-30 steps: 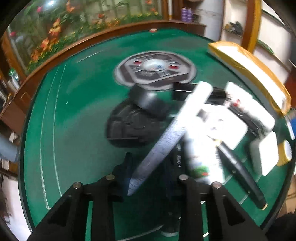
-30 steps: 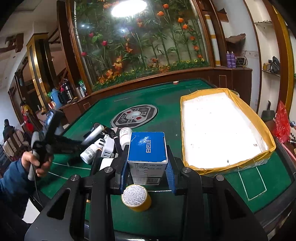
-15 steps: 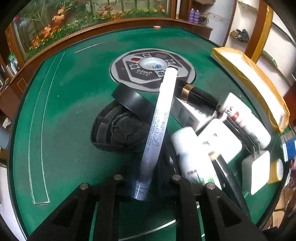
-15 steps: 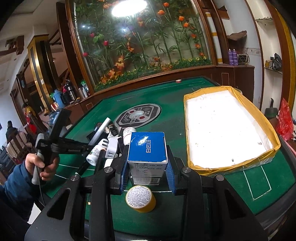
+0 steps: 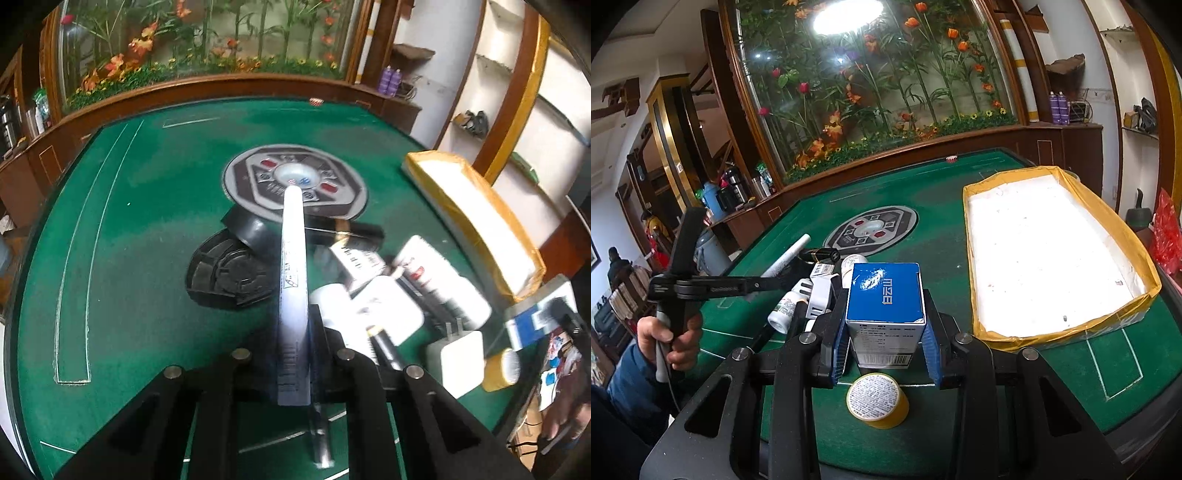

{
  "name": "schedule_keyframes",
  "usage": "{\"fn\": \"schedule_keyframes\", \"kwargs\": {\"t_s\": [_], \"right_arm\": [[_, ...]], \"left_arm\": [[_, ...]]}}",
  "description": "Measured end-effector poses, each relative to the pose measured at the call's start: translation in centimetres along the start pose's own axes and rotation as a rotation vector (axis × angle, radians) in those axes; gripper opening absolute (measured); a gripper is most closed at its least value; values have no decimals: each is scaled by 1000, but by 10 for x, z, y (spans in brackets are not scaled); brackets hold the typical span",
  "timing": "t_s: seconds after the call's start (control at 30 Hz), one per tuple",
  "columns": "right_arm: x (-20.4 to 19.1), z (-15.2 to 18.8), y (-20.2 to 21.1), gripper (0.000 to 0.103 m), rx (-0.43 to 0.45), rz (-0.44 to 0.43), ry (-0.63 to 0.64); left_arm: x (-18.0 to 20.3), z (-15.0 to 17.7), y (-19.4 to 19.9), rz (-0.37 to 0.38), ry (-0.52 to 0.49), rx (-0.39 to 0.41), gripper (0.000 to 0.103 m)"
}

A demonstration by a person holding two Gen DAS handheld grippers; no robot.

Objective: Organize rigid objects
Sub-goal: 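Carry the white tube with the left tool while the right tool carries the box to the tray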

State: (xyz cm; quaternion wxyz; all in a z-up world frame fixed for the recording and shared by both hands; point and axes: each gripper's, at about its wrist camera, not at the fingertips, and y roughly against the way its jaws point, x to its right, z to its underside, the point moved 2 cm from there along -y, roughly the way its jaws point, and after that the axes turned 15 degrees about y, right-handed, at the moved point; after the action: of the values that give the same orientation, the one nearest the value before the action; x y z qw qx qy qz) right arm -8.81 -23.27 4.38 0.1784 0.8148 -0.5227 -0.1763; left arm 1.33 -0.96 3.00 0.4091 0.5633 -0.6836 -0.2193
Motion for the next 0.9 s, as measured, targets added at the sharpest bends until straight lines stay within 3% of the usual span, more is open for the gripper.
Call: {"fn": "schedule_keyframes", "kwargs": {"t_s": [0.3,0.9], "right_arm": [[-9,-5,1,34,-3,0,15],[-16,-5,2,34,-14,-17,3]], "left_arm": [[19,2,15,68,-17,30,13],[37,8,17,107,-52,39,13]]}}
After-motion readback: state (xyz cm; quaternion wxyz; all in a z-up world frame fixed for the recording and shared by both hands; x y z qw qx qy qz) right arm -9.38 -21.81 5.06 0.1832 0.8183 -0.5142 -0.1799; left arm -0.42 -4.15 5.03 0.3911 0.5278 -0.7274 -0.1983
